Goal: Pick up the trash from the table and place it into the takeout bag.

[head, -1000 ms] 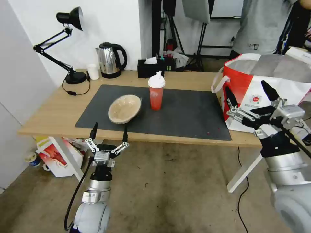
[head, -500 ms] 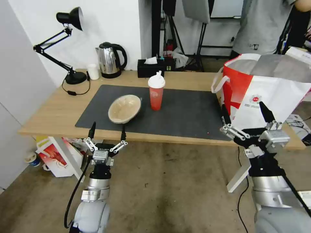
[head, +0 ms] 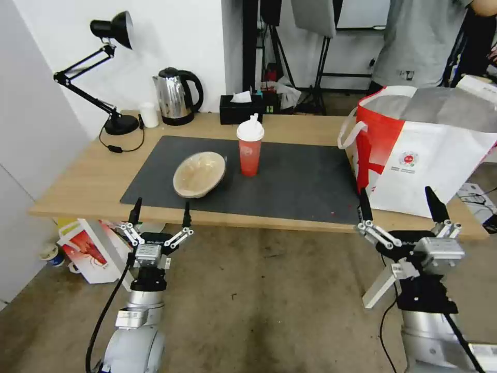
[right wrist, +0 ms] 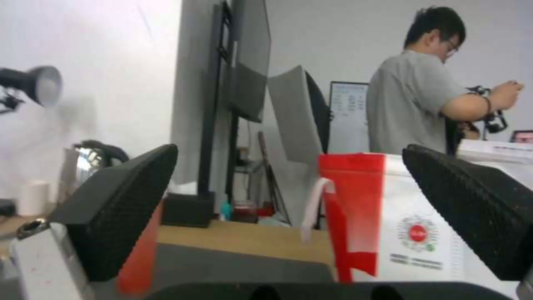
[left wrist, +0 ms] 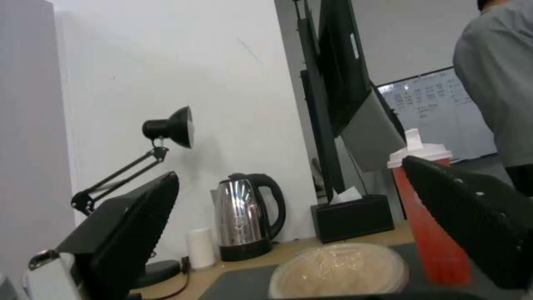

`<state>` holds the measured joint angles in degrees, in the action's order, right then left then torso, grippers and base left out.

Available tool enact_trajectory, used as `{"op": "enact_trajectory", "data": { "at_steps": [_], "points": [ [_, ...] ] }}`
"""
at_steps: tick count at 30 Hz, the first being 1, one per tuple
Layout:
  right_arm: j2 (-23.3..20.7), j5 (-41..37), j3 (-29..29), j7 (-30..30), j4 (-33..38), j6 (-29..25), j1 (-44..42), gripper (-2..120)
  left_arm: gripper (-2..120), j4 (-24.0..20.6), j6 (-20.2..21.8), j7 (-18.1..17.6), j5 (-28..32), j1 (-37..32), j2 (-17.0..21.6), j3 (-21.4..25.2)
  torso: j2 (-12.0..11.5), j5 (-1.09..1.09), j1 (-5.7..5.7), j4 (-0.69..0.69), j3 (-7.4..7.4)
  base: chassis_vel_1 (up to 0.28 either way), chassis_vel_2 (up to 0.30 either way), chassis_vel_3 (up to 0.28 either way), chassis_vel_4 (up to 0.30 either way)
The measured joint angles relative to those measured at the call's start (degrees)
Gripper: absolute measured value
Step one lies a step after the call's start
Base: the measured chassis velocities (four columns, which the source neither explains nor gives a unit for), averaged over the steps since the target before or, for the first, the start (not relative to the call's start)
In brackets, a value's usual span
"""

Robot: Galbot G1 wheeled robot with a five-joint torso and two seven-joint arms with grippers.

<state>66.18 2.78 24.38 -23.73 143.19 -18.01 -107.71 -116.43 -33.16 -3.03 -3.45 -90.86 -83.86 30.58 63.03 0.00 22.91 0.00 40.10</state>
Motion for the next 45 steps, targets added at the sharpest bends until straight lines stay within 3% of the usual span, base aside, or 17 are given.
{"op": "enact_trajectory", "data": {
  "at_steps": [17,45],
  "points": [
    [2.52,10.49,-8.67,-4.04,-3.89,-11.40,-5.55,100,100,-0.66,0.08,0.07,-0.54,-0.79,-0.81,0.00,0.00,0.00,0.00,0.00,0.00,0.000,0.000,0.000,0.000],
    [3.60,13.79,-10.73,-6.87,-5.47,-14.85,-7.52,100,100,-0.66,-0.01,0.08,-0.60,-1.01,-1.08,0.31,-0.01,0.00,0.01,0.00,0.00,0.000,0.000,0.000,0.000]
  ]
}}
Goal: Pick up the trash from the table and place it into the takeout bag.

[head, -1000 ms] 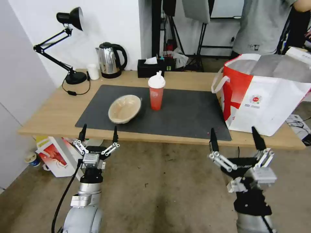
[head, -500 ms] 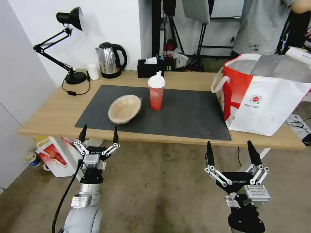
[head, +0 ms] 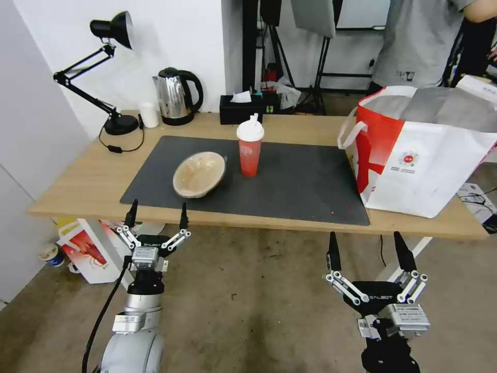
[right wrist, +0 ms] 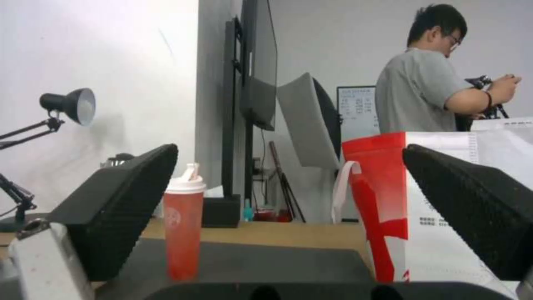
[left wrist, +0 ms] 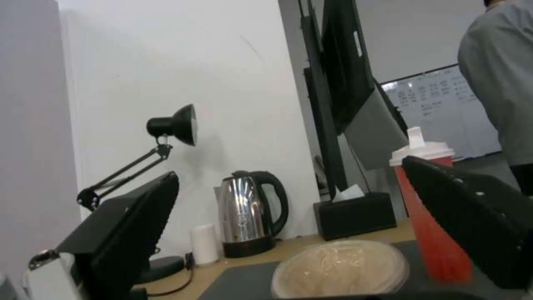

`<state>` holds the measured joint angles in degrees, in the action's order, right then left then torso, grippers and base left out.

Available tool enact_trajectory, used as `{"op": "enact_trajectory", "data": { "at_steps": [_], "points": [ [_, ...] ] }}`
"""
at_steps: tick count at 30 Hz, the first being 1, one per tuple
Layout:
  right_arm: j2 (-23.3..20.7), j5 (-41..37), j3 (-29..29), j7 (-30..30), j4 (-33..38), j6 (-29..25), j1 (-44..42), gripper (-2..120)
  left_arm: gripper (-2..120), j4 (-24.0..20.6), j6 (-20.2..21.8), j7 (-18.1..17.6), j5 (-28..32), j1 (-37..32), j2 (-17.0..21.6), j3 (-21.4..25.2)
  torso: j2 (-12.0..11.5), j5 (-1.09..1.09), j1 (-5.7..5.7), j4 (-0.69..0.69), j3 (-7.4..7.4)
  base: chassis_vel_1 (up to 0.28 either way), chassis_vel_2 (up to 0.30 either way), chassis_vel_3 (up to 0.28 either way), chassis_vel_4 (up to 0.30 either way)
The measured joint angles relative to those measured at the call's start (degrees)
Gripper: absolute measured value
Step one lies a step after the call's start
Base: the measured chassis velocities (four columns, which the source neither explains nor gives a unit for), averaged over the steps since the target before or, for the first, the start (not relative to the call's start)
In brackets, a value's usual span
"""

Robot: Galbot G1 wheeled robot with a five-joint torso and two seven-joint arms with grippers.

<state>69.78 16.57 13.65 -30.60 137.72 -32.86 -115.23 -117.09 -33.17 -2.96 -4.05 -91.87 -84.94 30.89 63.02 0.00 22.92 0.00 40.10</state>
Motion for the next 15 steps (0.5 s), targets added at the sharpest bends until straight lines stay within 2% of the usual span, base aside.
{"op": "enact_trajectory", "data": {
  "at_steps": [9,12,15],
  "points": [
    [-0.48,-0.26,0.50,0.24,0.12,0.16,0.24,100,100,-0.18,-0.18,0.00,0.03,-0.35,0.05,0.29,0.01,0.00,0.00,0.00,0.00,0.000,0.000,0.000,0.000],
    [-1.04,-1.31,0.50,2.19,0.46,0.85,0.76,100,100,-0.21,-0.28,-0.01,0.05,-0.47,0.08,0.32,0.00,0.00,0.00,-0.01,0.00,0.000,0.000,0.000,0.000],
    [-2.72,-6.07,0.49,7.69,1.62,4.39,3.52,100,100,-0.38,-0.38,0.00,0.01,-0.73,0.07,-0.02,0.00,0.00,0.00,0.00,0.00,0.000,0.000,0.000,0.000]
  ]
}}
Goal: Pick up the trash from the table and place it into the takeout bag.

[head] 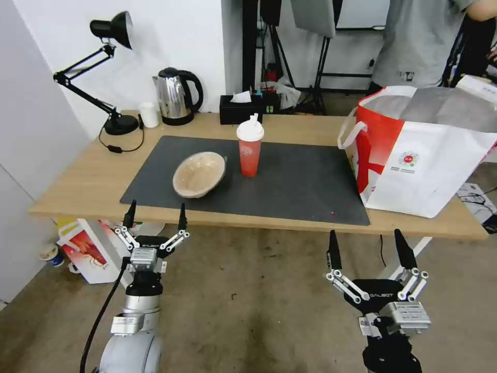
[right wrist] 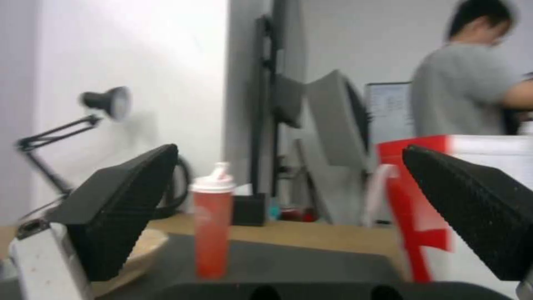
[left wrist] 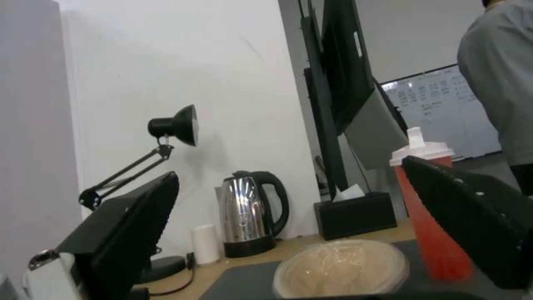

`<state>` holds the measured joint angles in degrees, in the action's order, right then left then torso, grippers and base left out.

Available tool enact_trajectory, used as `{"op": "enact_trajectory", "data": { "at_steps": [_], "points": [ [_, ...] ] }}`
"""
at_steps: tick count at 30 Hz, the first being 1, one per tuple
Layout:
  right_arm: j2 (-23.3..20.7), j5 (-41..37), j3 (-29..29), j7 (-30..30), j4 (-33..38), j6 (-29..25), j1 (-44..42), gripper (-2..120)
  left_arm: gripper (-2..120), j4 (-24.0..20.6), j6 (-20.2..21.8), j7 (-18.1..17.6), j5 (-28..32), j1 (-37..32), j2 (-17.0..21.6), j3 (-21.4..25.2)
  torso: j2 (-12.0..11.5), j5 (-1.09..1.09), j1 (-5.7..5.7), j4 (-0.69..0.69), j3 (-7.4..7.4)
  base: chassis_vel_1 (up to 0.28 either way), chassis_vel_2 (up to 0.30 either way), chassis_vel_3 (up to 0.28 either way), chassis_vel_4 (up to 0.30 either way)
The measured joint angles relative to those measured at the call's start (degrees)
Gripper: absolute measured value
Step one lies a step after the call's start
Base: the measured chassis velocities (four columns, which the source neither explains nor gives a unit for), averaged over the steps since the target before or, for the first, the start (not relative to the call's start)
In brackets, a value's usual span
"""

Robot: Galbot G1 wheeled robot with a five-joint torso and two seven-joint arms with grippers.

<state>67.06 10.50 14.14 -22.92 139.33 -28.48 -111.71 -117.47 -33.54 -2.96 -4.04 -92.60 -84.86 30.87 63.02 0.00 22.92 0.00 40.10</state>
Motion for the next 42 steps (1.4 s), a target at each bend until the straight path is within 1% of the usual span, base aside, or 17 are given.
{"op": "enact_trajectory", "data": {
  "at_steps": [2,3,4,6,7,9,11,12,15,18,22,23,27,33,35,38,42],
  "points": [
    [-1.42,-3.99,0.51,3.37,0.76,3.60,3.16,100,100,-0.06,-0.02,0.01,-0.45,-0.09,0.00,-0.58,0.00,-0.01,0.00,0.00,0.00,0.000,0.000,0.000,0.000],
    [-1.42,-3.99,0.51,3.37,0.76,3.60,3.16,100,100,-0.06,-0.02,0.01,-0.45,-0.09,0.00,-0.58,0.00,-0.01,0.00,0.00,0.00,0.000,0.000,0.000,0.000],
    [-2.21,-5.92,0.93,4.44,1.05,5.45,4.68,100,100,-0.07,-0.03,0.01,-0.67,-0.10,-0.01,-0.88,0.00,0.00,0.00,-0.01,0.00,0.000,0.000,0.000,0.000],
    [-5.24,-12.53,2.42,6.62,1.59,11.18,8.66,100,100,-0.17,-0.18,0.02,-1.39,-0.42,-0.35,-1.49,0.00,-0.02,0.01,0.01,0.01,0.000,0.000,0.000,0.000],
    [-5.24,-12.53,2.42,6.62,1.59,11.18,8.66,100,100,-0.17,-0.18,0.02,-1.39,-0.42,-0.35,-1.49,0.00,-0.02,0.01,0.01,0.01,0.000,0.000,0.000,0.000],
    [-8.90,-18.02,3.76,8.25,1.47,14.86,11.48,100,100,-0.18,-0.40,0.03,-1.92,-0.71,-0.80,-2.00,0.00,-0.01,0.00,0.01,0.01,0.000,0.000,0.000,0.000],
    [-12.93,-22.30,4.60,9.44,0.42,16.92,13.74,100,100,-0.18,-0.45,0.03,-2.43,-0.94,-1.22,-2.32,0.00,-0.02,0.00,0.00,0.01,0.000,0.000,0.000,0.000],
    [-12.93,-22.30,4.60,9.44,0.42,16.92,13.74,100,100,-0.18,-0.45,0.03,-2.43,-0.94,-1.22,-2.32,0.00,-0.02,0.00,0.00,0.01,0.000,0.000,0.000,0.000],
    [-17.02,-26.79,5.43,10.00,-0.67,18.84,17.71,100,100,-0.40,-0.44,0.06,-2.91,-1.16,-1.62,-2.46,0.00,-0.01,0.01,0.00,0.01,0.000,0.000,0.000,0.000],
    [-18.51,-29.34,5.61,9.99,-0.91,19.98,20.19,100,100,-0.52,-0.38,0.08,-3.12,-1.26,-1.75,-2.69,0.01,-0.01,0.00,0.00,0.01,0.000,0.000,0.000,0.000],
    [-22.45,-35.19,5.70,9.53,-1.19,22.09,25.94,100,100,-0.74,-0.07,0.12,-4.22,-1.44,-2.60,-3.33,0.01,-0.01,0.01,0.00,0.01,0.000,0.000,0.000,0.000],
    [-22.45,-35.19,5.70,9.53,-1.19,22.09,25.94,100,100,-0.74,-0.07,0.12,-4.22,-1.44,-2.60,-3.33,0.01,-0.01,0.01,0.00,0.01,0.000,0.000,0.000,0.000],
    [-25.37,-41.11,6.57,8.43,1.01,24.72,28.20,100,100,-1.13,0.16,0.14,-4.79,-1.56,-3.10,-3.32,0.01,0.01,0.00,-0.01,0.00,0.000,0.000,0.000,0.000],
    [-27.91,-46.51,6.86,7.88,1.10,26.80,32.12,100,100,-1.59,0.55,0.16,-5.41,-1.57,-3.40,-3.34,0.01,-0.01,0.00,0.00,0.00,0.000,0.000,0.000,0.000],
    [-29.27,-50.51,5.89,7.48,0.86,28.40,34.85,100,100,-1.68,0.62,0.16,-5.84,-1.75,-3.64,-3.52,0.01,0.00,0.00,0.00,0.00,0.000,0.000,0.000,0.000],
    [-30.06,-53.25,4.53,7.21,0.10,29.45,36.88,100,100,-1.69,0.63,0.17,-6.06,-1.92,-3.76,-3.72,0.01,0.00,0.00,0.00,0.00,0.000,0.000,0.000,0.000],
    [-30.99,-56.96,0.66,7.14,-2.44,30.48,41.26,100,100,-1.69,0.64,0.17,-6.45,-2.27,-3.88,-4.05,0.01,-0.01,0.00,0.00,0.01,0.000,0.000,0.000,0.000]
  ]
}}
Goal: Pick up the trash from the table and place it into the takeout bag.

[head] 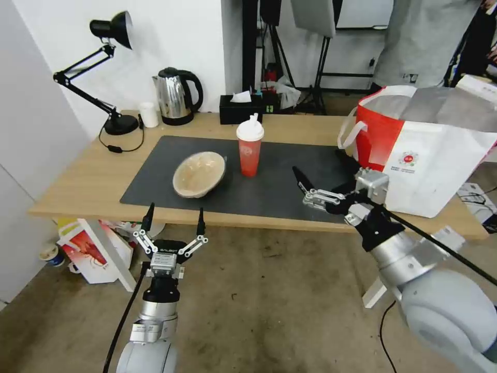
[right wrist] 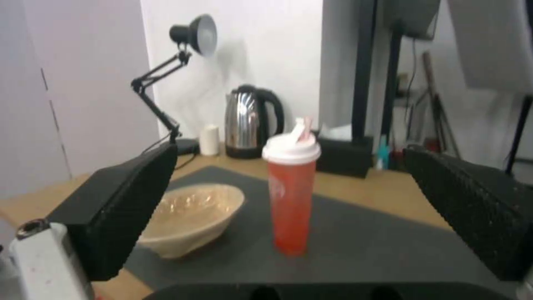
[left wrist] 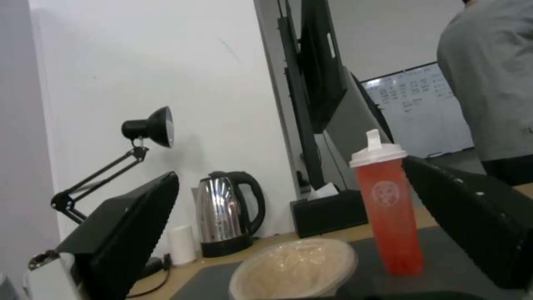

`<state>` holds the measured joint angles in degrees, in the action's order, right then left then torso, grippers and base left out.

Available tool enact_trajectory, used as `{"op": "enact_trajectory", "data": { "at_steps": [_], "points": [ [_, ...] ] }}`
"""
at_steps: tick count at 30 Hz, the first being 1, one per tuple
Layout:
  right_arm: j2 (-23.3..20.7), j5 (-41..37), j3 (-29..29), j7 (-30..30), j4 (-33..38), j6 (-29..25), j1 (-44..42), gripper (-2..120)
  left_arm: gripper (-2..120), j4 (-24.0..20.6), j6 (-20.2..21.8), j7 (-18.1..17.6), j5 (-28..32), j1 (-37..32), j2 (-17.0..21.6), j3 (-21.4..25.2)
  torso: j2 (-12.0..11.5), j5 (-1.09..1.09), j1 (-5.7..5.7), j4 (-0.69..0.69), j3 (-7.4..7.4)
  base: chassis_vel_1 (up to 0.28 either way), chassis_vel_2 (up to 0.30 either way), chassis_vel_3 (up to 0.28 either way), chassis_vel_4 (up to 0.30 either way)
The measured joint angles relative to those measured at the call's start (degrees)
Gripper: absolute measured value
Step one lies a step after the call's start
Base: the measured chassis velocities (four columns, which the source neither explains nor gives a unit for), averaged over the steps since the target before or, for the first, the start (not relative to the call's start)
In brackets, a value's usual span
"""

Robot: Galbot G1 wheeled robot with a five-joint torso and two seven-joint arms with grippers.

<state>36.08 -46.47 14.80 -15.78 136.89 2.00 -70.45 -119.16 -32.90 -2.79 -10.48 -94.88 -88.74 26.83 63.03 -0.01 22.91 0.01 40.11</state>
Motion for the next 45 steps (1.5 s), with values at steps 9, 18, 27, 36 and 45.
{"op": "enact_trajectory", "data": {
  "at_steps": [9,18,27,36,45],
  "points": [
    [1.04,-9.66,-9.70,-0.64,-4.19,3.78,13.51,100,100,0.10,0.00,-0.03,-0.02,-0.30,-0.06,0.00,0.00,0.02,0.00,0.00,0.00,0.000,0.000,0.000,0.000],
    [2.81,-11.99,-17.24,-0.20,-8.89,4.32,21.90,100,100,-0.31,0.01,-0.06,-0.03,-0.77,-0.31,0.38,0.00,0.02,0.01,-0.01,0.00,0.000,0.000,0.000,0.000],
    [5.51,-13.33,-22.98,0.36,-13.50,4.81,28.89,100,100,-0.15,0.19,-0.07,-0.53,-0.44,-0.90,0.07,0.00,0.02,0.01,0.00,0.00,0.000,0.000,0.000,0.000],
    [7.39,-13.36,-26.19,0.37,-16.41,5.00,32.41,100,100,-0.17,0.25,-0.07,-0.59,-0.41,-1.00,0.22,-0.01,0.01,0.01,-0.01,0.00,0.000,0.000,0.000,0.000],
    [9.49,-13.18,-27.53,0.41,-19.57,5.24,34.62,100,100,-0.36,0.22,-0.08,-0.65,-0.69,-1.00,0.41,0.00,0.01,0.01,0.00,0.00,0.000,0.000,0.000,0.000]
  ]
}}
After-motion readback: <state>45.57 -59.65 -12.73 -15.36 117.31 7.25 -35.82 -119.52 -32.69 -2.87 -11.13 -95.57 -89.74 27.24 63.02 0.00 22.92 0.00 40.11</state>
